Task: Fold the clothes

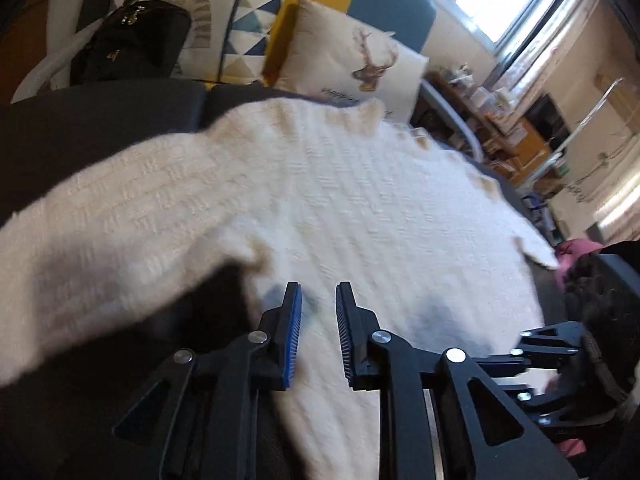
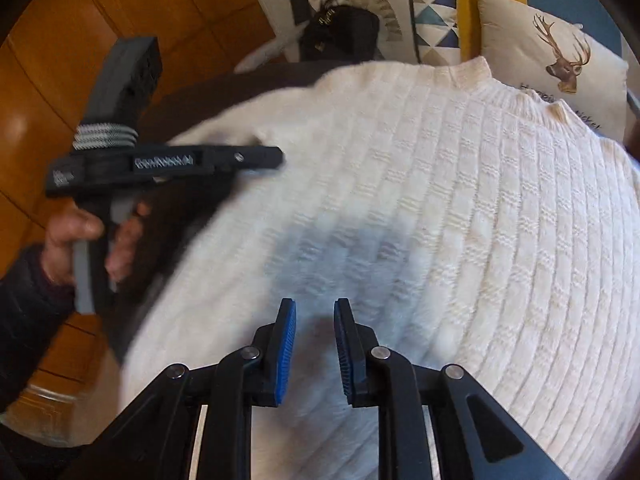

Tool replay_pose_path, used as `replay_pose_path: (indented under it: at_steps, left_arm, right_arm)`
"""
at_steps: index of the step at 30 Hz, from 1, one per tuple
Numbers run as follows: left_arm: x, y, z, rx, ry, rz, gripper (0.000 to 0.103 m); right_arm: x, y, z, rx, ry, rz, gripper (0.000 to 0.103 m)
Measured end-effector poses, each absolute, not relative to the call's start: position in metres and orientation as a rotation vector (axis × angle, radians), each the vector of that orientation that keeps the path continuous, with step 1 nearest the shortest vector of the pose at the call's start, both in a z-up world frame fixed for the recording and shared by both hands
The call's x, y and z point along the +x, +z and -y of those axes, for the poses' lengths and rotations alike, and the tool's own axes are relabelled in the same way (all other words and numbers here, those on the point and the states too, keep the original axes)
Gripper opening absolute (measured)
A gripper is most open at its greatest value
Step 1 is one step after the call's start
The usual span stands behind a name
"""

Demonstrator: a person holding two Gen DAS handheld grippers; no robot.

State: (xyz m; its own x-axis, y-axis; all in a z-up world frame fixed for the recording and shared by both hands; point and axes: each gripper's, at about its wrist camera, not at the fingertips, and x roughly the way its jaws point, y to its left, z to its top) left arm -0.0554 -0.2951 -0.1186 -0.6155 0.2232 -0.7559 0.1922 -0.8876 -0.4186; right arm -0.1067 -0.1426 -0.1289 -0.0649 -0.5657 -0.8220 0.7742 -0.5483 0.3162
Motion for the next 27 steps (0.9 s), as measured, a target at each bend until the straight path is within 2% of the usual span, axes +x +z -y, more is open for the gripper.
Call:
replay_pose_path:
  at_steps: [5, 7, 12, 17, 21, 25, 27]
  left_arm:
    - [-0.038, -0.128, 0.26, -1.479, 2.667, 0.603, 0.019]
    - [-0.033, -0.138, 0.261, -1.5, 2.671, 0.615, 0.019]
    - [-0.026, -0.131, 0.269, -1.502, 2.697, 0.721, 0.019]
    - [-0.007, -0.112, 0.239, -1.44, 2.679, 0.658, 0.019]
    - [-0.01, -0.135, 0.218, -1.575, 2.664, 0.551, 0.019]
    - [-0.002, -0.132, 0.23, -1.551, 2.674, 0.668, 0.019]
    - [0.004, -0.126, 0.231, -1.531, 2.682, 0.721, 0.019]
  right_arm:
    - [-0.08, -0.137, 0.143, 1.244, -1.762, -0.349, 0.019]
    - [-0.073, -0.144, 0.139, 1.266, -1.782, -0.413, 0.017]
    - [-0.072, -0.143, 0.121, 1.28, -1.802, -0.384, 0.014]
    - [-0.06, -0.129, 0.106, 1.262, -1.81, -0.34, 0.016]
    - [-0.051, -0.135, 0.092, 1.294, -1.844, -0.413, 0.016]
    - [-0.051, -0.141, 0.068, 1.324, -1.891, -0.459, 0.013]
    - [-0.054, -0.138, 0.057, 1.332, -1.904, -0.402, 0.013]
